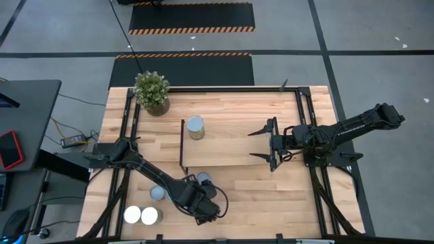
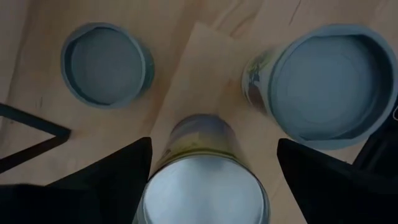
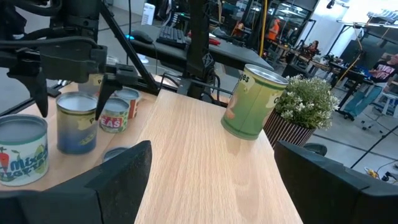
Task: Pick and place cans onto a shelf
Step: Put the canned peas on the shelf
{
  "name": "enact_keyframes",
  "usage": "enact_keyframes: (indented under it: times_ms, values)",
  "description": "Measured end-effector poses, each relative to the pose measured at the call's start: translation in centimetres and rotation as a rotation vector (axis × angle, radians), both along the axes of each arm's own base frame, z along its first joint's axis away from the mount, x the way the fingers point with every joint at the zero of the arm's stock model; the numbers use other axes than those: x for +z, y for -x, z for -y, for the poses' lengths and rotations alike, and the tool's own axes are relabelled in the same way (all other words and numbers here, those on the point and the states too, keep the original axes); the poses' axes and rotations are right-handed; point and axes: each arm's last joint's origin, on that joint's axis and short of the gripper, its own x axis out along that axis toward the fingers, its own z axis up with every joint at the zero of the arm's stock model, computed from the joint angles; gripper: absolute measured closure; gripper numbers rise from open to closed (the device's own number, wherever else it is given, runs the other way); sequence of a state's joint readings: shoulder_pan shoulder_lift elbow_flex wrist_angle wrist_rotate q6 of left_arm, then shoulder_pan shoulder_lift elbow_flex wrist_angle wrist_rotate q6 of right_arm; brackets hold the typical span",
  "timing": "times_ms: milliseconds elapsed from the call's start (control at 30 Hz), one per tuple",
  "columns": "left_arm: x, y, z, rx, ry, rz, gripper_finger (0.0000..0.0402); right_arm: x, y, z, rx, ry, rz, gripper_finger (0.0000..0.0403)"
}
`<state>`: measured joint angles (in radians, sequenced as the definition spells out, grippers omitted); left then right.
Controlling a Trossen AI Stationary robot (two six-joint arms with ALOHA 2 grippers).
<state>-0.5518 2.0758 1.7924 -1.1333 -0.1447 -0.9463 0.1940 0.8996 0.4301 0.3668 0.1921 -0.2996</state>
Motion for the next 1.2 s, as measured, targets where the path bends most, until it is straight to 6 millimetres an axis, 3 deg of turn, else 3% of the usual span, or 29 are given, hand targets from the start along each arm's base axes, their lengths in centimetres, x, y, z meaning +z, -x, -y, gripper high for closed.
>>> enact_keyframes:
  times_ms: [567,733,1033,1200]
  values:
    - [0.0,-0.3,-0.7,-0.064,-0.058,0.006,0.0045,0.0,0.0,0.0,0.0,0.0,0.0,0.0056]
    - [0.0,-0.3,-0.7,-0.068,-0.084,0.016,0.0007,0.0,0.0,0.0,0.0,0.0,0.0,0.0056]
    - [0.1,-0.4,-0.7,-0.016,-0.068,0.036,0.0011,0.0,0.0,0.0,0.0,0.0,0.0,0.0056]
    - [0.1,-0.8,-1.4,-0.074,-0.088,0.028,0.0012,0.0,0.0,0.0,0.0,0.0,0.0,0.0056]
